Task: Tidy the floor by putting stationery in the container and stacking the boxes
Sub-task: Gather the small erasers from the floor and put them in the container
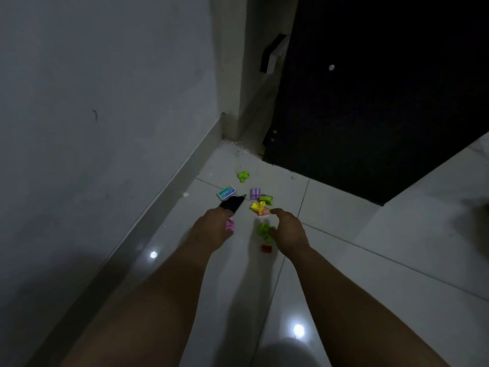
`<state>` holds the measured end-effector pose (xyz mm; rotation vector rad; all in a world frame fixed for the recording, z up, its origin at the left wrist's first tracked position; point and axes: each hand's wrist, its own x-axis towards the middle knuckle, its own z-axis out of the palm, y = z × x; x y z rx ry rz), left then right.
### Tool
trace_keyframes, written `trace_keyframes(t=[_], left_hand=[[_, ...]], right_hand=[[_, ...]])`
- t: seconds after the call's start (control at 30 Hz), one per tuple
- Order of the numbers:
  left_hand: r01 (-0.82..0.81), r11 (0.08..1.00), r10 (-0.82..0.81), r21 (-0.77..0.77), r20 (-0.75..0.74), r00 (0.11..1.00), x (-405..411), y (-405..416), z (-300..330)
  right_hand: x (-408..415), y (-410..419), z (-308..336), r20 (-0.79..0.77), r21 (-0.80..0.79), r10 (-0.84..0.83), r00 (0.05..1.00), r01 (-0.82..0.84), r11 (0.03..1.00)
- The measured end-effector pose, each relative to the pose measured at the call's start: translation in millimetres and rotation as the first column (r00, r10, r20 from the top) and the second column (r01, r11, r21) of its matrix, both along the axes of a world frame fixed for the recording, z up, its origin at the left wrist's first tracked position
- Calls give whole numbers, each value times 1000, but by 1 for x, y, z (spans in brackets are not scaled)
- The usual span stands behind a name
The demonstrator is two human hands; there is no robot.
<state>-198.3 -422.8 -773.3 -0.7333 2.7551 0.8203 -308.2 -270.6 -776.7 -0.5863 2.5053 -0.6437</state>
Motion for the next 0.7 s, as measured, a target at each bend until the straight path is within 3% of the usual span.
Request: trace_keyframes(t=[0.13,0.27,0.47,0.6,0.7], left_hand=[[-4,1000,4,7,-17,1000,8,-3,-12],[65,992,-55,-111,97,994,9,-6,-22],[222,957,-186,-185,197,963,7,-6,-40],[256,936,-203,-242,225,953,5,-2,-50],[262,927,-199,-269,238,951,3,0,-54]], right_hand=[[3,-10,-13,36,3,-121,992,121,993],[9,-13,-30,7,117,-52,999,51,992],[-1,-18,-41,36,106,-103,994,99,989],[-5,-14,-48,78,165,-95,992,81,983],[-5,-12,-53,98,122,-102,990,90,989]])
